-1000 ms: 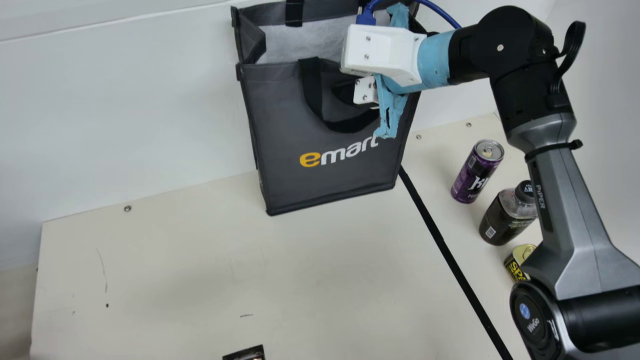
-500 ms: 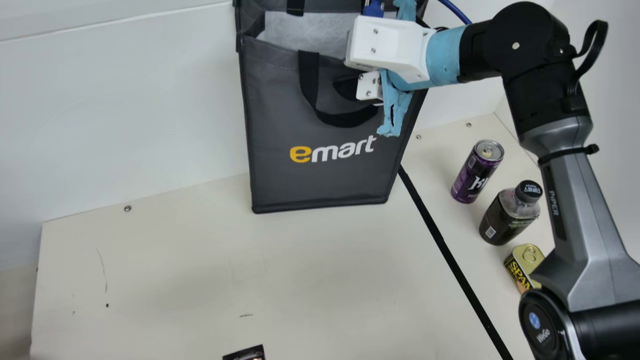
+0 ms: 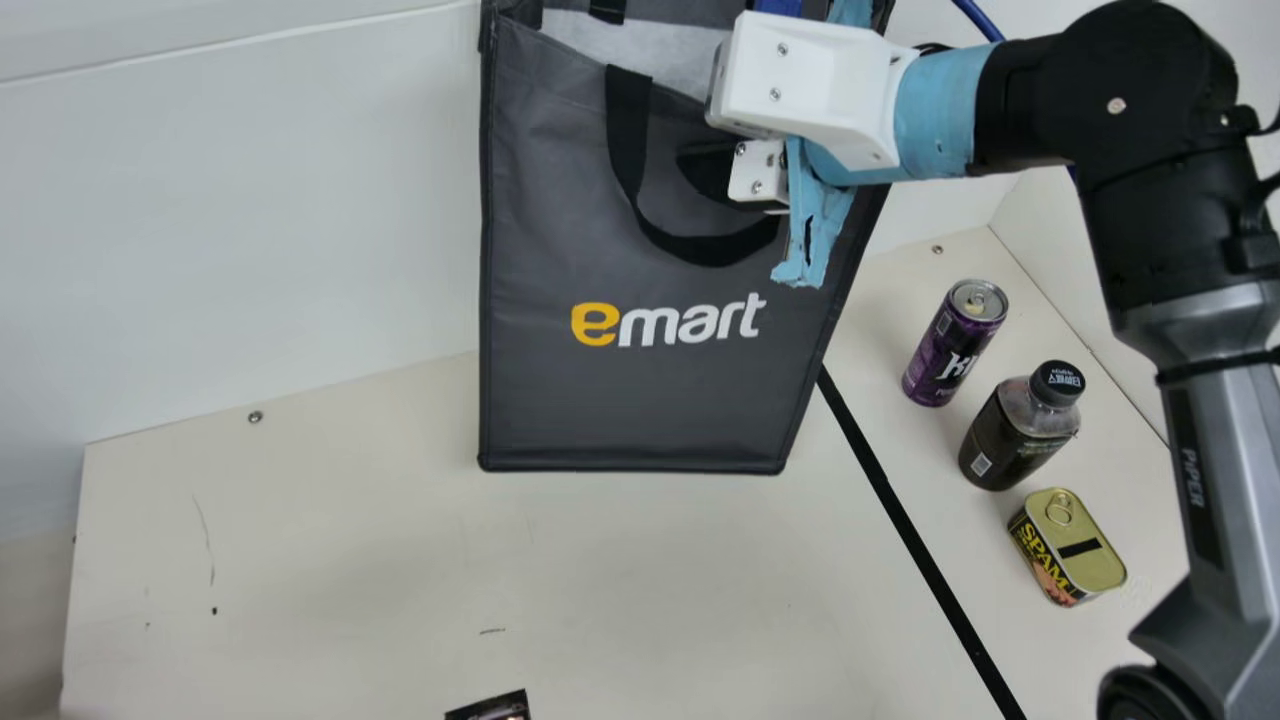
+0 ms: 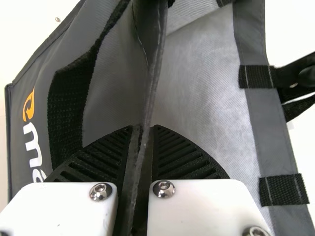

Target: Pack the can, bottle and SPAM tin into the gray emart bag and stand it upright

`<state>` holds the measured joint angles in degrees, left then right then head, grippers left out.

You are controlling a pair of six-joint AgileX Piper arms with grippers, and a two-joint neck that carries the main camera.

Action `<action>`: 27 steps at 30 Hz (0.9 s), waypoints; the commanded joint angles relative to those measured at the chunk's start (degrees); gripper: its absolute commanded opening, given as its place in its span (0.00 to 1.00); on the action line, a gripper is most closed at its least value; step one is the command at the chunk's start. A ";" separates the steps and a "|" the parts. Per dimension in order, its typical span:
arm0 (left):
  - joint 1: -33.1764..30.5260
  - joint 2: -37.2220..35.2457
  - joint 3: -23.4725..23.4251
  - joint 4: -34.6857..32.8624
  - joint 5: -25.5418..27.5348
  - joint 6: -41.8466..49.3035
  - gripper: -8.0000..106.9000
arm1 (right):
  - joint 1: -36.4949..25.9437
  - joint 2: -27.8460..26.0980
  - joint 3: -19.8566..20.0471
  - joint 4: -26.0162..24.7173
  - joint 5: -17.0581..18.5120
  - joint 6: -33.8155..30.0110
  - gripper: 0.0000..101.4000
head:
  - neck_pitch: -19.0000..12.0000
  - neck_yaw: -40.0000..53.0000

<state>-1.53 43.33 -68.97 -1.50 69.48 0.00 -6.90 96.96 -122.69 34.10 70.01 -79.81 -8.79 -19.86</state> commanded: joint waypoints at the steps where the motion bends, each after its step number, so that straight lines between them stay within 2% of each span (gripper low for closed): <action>1: 0.00 0.00 0.00 0.00 0.00 0.00 0.85 | 0.24 -1.26 0.72 -0.25 -0.11 0.48 0.00 | -1.21 -0.14; 27: 0.00 0.00 0.00 0.00 0.00 0.00 0.85 | 6.50 -16.88 11.42 -3.26 -0.11 4.20 0.00 | -1.21 -0.14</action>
<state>-1.53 43.33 -68.97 -1.50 69.48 0.00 -0.67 80.59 -111.67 31.08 69.97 -75.69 -8.70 -19.86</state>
